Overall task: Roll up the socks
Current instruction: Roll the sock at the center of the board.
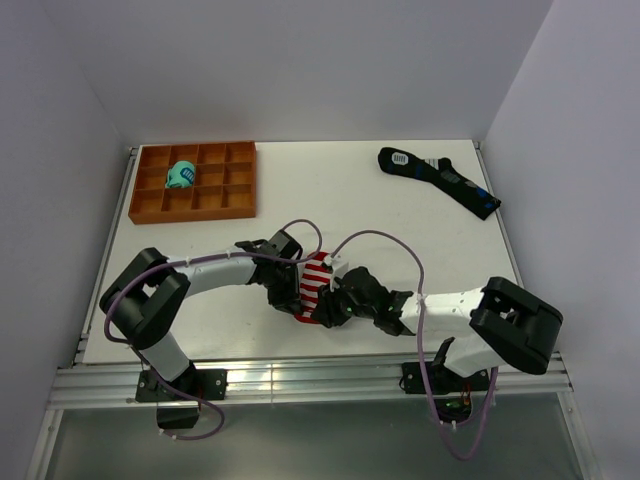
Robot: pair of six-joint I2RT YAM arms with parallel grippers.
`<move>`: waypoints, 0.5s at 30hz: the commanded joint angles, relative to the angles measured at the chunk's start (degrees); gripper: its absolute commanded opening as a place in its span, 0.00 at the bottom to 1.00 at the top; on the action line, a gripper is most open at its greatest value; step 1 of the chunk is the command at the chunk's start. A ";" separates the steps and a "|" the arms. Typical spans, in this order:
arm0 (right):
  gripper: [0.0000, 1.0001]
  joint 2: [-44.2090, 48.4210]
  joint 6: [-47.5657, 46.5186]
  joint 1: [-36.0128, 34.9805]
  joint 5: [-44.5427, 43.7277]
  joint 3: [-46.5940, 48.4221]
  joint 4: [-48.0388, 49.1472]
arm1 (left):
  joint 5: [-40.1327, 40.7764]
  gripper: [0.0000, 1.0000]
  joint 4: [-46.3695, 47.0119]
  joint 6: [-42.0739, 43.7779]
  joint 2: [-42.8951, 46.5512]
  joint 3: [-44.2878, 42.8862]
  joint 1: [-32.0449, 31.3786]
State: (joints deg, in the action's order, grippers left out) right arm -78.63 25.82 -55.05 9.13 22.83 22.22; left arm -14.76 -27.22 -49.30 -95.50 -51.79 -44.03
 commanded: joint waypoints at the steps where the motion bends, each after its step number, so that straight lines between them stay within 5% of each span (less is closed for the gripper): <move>1: 0.41 -0.56 -0.51 -1.03 -2.53 1.08 -0.42 | 3.16 0.01 -3.27 2.01 -1.70 -0.59 0.70; 15: 0.42 -2.84 2.04 -3.49 -7.72 -0.15 0.37 | 2.55 0.01 -3.98 2.28 -2.41 -2.09 1.67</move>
State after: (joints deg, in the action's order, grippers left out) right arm -80.14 27.20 -57.47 4.29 22.83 22.90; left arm -15.44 -28.99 -48.80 -96.44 -53.01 -43.07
